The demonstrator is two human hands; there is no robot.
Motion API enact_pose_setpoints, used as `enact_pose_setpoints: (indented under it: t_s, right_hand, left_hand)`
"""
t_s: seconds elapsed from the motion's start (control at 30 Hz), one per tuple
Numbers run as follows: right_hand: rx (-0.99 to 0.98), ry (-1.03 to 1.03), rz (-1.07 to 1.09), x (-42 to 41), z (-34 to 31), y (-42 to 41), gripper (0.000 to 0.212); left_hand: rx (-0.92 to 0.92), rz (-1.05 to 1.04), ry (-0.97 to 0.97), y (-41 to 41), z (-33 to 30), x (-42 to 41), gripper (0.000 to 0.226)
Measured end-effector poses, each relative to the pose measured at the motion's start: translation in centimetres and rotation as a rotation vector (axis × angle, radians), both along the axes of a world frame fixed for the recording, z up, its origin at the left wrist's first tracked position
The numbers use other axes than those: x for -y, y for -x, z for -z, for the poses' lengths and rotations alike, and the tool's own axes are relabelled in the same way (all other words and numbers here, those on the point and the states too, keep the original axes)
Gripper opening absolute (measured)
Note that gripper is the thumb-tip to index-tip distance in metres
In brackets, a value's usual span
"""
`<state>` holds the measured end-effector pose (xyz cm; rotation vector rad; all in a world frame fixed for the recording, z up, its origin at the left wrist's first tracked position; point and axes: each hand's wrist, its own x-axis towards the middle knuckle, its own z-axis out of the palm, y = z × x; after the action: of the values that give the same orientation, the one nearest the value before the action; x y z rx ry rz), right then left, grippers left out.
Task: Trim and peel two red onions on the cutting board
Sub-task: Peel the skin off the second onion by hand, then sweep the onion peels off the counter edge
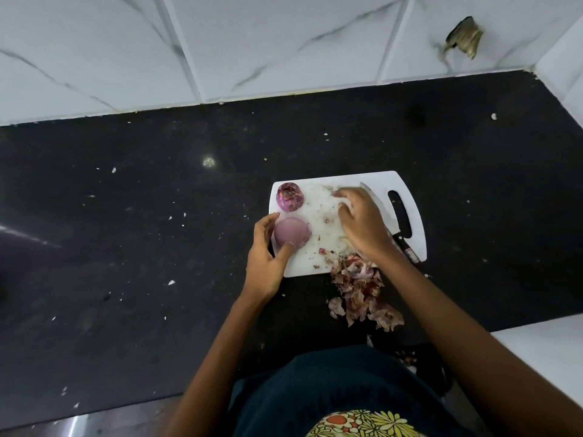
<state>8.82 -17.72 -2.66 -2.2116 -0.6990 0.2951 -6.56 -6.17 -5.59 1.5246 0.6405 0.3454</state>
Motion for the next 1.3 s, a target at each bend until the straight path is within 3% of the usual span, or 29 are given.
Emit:
enact_pose_setpoints:
  t_s: [0.17,0.23,0.37,0.53,0.6,0.73,0.83,0.97,1.03,1.2,1.3]
  right_hand:
    - [0.075,0.51,-0.335,-1.6,1.7,-2.5,0.054]
    - [0.155,0.594,-0.459,-1.4,2.4,-1.7,0.057]
    - [0.255,0.566,-0.652,1.1,2.5,1.4,0.057]
    - [0.278,0.445,-0.75,4.9,2.1,4.4,0.062]
    - [0.273,0.268,-0.691,6.0,1.7,5.0,0.052]
    - [0.219,-0.033,-0.334,5.7,0.3,4.0,0.032]
    - [0.214,0.074,-0.193,4.2,0.4,0.7,0.033]
    - [0.082,0.382,-0.328,4.3,1.7,-1.6,0.063]
    - [0.13,0.438,-0.426,5.4,2.0,-0.9,0.069]
    - [0.183,0.376,-0.575,8.2,2.3,2.4,0.072]
    - [0.12,0.194,-0.498,8.9,2.1,3.5,0.058]
  left_hand:
    - [-0.01,-0.032,-0.011,0.1,0.0,0.9,0.053]
    - [-0.035,-0.007,-0.053,0.2,0.0,1.3,0.059]
    - [-0.044,-0.014,-0.102,0.0,0.3,1.8,0.07]
    - [-0.044,-0.06,-0.117,-0.3,0.4,2.3,0.065]
    - [-0.047,-0.077,-0.124,-0.4,0.6,2.5,0.064]
    - [-0.05,-0.104,-0.125,-0.6,0.7,2.7,0.065]
    - [-0.041,-0.133,-0.132,-0.7,0.6,3.0,0.067]
    - [-0.038,-0.15,-0.182,-0.7,0.6,3.7,0.066]
    - [-0.034,-0.16,-0.196,-0.5,0.5,4.0,0.068]
    - [-0.035,-0.174,-0.2,-0.3,0.7,4.6,0.07]
    - [-0.04,-0.162,-0.211,-0.4,0.7,4.6,0.072]
